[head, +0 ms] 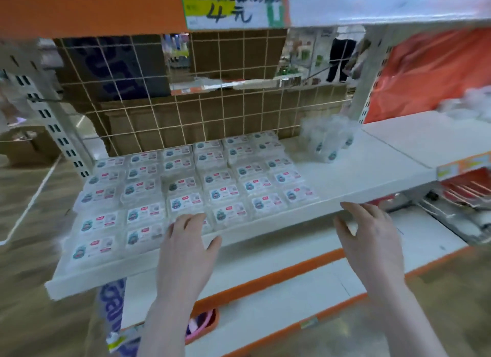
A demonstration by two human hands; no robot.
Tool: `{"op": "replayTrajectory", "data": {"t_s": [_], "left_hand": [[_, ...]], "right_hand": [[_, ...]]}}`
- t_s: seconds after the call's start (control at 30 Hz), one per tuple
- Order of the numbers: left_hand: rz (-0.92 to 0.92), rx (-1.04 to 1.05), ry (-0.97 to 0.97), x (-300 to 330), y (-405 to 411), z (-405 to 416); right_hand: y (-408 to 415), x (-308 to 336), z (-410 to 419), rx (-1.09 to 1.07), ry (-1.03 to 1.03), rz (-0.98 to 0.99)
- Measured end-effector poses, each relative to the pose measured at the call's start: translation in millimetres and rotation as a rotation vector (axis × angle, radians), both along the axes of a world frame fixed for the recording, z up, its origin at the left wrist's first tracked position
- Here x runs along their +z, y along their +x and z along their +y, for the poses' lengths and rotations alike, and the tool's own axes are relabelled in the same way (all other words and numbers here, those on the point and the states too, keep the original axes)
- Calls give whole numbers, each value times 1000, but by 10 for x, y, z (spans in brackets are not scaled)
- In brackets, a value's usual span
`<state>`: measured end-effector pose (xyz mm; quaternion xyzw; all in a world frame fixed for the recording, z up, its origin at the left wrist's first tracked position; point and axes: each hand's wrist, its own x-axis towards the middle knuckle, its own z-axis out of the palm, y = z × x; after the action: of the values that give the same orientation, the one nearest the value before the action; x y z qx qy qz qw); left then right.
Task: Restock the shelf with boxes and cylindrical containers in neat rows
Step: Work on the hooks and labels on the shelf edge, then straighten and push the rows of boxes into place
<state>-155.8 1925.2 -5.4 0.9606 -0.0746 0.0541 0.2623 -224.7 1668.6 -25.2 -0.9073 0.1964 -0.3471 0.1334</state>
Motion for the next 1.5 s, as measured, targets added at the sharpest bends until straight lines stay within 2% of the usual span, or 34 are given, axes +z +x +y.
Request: {"op": "replayTrajectory", "data": {"t_s": [0.13, 0.3, 0.57, 0.73, 0.93, 1.23, 1.5], "left_hand": [[-28, -89, 15, 119, -51, -522], [-48, -189, -6, 195, -120, -1596], [-43, -319, -94, 169, -439, -3690], [-49, -362, -111, 201, -482, -4693], [-53, -416, -76, 163, -265, -5669], [-72, -485, -98, 62, 560, -7459], [-105, -520, -68, 241, 1105, -8628]], "right_hand": [[-212, -19, -472, -84, 41, -2], [-529, 26, -1299, -167, 0, -68], [-960, 33, -3193, -241, -117, -80], [-1041, -6, -4180, -281, -57, -37], [-886, -102, -5053, -332, 32, -12], [-267, -167, -6674, -379, -28, -48], [205, -31, -7882, -424, 52, 12]]}}
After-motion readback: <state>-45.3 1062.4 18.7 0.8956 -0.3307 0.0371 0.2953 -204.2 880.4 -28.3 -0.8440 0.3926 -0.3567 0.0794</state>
